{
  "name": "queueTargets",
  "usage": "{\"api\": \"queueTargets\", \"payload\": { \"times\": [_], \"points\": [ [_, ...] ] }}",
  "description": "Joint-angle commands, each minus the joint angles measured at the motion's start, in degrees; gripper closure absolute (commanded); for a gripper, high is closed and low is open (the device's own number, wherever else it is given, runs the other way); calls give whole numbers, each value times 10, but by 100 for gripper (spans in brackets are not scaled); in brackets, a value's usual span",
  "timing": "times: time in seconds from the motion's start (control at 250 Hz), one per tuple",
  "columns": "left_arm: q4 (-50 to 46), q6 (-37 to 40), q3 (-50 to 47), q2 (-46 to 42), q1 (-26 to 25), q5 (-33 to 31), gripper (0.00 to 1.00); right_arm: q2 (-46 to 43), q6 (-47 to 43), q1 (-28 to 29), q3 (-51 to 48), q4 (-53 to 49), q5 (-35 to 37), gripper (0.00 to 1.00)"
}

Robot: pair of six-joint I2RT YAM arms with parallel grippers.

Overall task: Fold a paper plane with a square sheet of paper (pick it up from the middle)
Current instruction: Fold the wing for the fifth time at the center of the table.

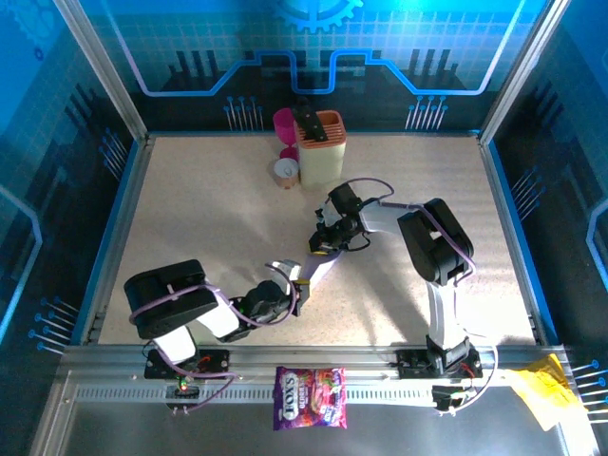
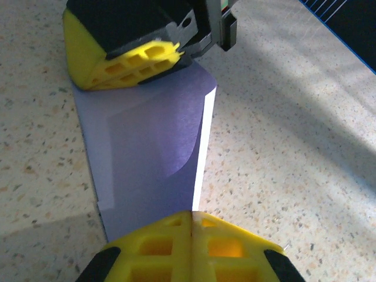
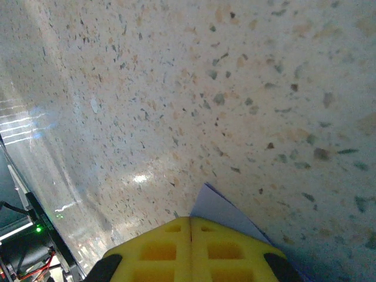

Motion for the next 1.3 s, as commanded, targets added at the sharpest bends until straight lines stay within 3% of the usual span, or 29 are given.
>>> {"api": "queueTargets", "payload": {
  "times": [0.0,0.535,1.294],
  "points": [
    [-68,-13,10,-22,10,11,100,24,6,-7,-20,-25,40,100],
    [-10,-50,-13,23,14,-4,100,32,10,-7,-32,-19,45,100],
    [-96,4,16,-20,22,0,100,43,8,-9,-40,-18,54,100]
  ]
}}
